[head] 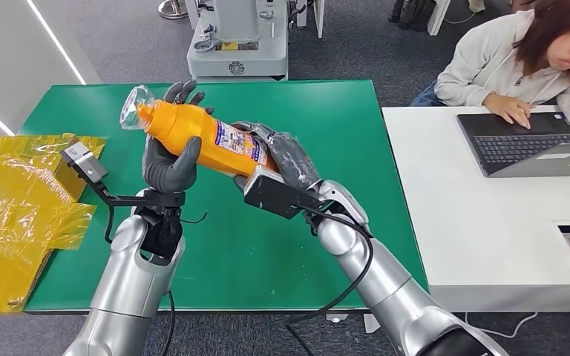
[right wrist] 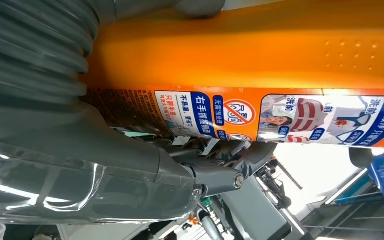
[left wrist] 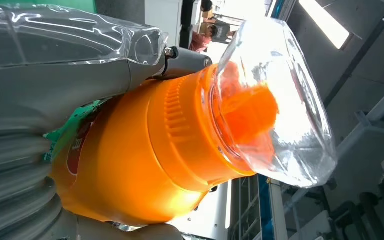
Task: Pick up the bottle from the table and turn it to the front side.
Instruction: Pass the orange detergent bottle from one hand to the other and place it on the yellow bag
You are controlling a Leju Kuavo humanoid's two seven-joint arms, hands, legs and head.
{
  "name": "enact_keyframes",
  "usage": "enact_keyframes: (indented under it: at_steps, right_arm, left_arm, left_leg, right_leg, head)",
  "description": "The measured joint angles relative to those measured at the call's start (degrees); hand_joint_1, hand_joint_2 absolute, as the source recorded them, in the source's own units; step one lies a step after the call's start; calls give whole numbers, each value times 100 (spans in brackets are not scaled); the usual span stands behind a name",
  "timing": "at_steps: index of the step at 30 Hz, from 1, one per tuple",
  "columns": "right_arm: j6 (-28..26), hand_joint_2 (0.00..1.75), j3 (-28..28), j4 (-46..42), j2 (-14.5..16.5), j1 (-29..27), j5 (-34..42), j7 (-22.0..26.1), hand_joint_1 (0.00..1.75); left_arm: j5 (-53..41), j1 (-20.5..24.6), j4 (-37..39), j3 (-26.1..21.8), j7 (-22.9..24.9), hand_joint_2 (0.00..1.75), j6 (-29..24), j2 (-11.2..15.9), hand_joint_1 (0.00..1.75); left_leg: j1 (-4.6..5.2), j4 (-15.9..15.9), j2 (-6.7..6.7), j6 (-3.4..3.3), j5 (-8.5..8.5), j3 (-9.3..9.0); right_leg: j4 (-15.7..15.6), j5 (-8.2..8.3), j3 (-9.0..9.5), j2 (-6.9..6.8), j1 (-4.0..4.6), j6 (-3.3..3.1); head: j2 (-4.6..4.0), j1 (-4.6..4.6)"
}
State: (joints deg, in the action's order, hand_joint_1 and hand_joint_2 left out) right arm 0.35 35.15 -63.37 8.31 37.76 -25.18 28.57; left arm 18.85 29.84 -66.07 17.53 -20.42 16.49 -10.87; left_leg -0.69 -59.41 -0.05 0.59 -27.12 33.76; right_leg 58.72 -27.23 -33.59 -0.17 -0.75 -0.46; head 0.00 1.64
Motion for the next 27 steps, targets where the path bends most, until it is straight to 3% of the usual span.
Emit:
enact_keyframes:
  at_steps: [12,13,16,17,27]
  right_arm:
    - [-106,175,19,-67,-53,-221,-21,58,175]
    - [-118,175,26,-67,-71,-245,-3,82,160]
    - [-150,175,40,-67,-118,-311,41,164,29]
    - [-165,175,42,-67,-132,-330,51,187,0]
    - [-292,175,44,-355,-455,-764,111,266,0]
  left_arm:
    - [128,-27,0,0,12,175,-148,37,175]
    - [146,-47,0,1,20,175,-140,44,175]
    - [147,-92,0,8,26,175,-137,63,175]
    - [84,-97,0,11,-6,175,-190,71,175]
    - [-2267,-84,-2,79,-551,175,-1740,430,175]
  left_leg:
    - [0,0,0,0,0,0]
    - [0,0,0,0,0,0]
    - [0,0,0,0,0,0]
    - [0,0,0,0,0,0]
    - [0,0,2,0,0,0]
  right_leg:
    - [0,0,0,1,0,0]
    - [0,0,0,1,0,0]
    - [0,0,0,1,0,0]
    - [0,0,-1,1,0,0]
    - [-1,0,-2,3,0,0]
  head:
    - [0,1]
    - [0,1]
    - [0,-1]
    - [0,-1]
    - [0,0]
